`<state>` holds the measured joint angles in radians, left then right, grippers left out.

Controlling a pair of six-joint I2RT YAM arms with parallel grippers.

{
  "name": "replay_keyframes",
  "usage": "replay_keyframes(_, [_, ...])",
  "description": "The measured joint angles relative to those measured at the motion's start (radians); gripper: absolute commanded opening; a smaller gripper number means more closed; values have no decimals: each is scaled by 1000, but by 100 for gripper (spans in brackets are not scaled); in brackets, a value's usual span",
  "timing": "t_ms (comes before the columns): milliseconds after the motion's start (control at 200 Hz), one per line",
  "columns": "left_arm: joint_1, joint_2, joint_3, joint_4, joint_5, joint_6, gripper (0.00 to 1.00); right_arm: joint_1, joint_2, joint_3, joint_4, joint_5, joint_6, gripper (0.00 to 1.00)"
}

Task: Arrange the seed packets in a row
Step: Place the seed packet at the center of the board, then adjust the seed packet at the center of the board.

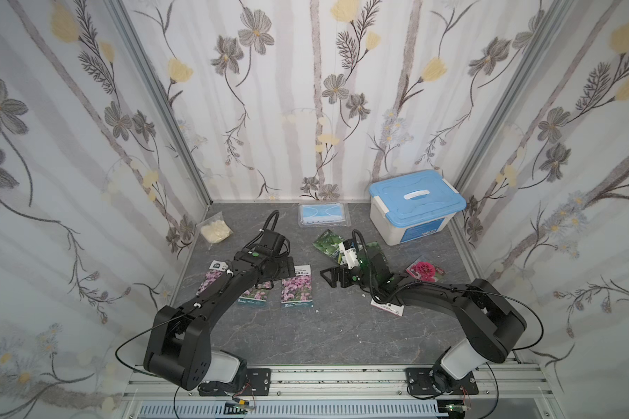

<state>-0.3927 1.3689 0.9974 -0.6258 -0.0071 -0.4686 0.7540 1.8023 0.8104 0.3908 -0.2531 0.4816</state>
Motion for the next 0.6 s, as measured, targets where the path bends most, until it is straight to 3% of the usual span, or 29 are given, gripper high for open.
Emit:
replay_keyframes(270, [35, -218, -80, -14, -13, -58, 100, 94, 184, 115, -9, -50, 39, 100])
replay_keyframes(604, [83, -333, -130, -35, -14, -90, 100, 140, 306, 233, -48, -62, 42, 99])
